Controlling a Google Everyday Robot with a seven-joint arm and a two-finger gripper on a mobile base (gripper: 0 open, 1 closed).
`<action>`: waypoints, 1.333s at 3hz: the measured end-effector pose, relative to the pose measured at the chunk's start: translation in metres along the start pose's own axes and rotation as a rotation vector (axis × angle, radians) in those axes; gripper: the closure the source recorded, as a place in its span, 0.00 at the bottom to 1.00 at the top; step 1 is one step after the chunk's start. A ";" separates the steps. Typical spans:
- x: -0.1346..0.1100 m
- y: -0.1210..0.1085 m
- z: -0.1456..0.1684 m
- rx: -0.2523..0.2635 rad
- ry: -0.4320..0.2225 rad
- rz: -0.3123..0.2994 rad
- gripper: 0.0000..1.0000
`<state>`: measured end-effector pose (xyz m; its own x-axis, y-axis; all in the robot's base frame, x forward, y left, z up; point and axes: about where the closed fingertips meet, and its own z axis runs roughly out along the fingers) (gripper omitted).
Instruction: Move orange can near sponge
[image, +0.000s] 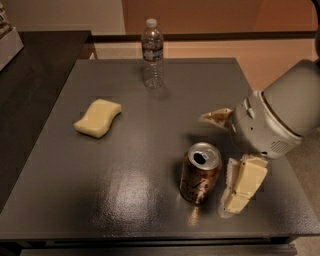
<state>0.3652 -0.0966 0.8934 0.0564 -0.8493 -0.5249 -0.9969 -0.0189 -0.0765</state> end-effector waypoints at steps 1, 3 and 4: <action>-0.004 0.006 0.007 -0.029 -0.010 -0.012 0.19; -0.020 0.014 0.005 -0.059 -0.034 -0.032 0.65; -0.037 -0.003 -0.001 -0.036 -0.040 -0.027 0.89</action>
Offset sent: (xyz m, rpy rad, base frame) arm -0.0182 0.0189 -0.0022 0.0314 0.0530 0.0707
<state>0.3656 -0.0655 0.9143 0.0848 -0.8265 -0.5566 -0.9963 -0.0613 -0.0607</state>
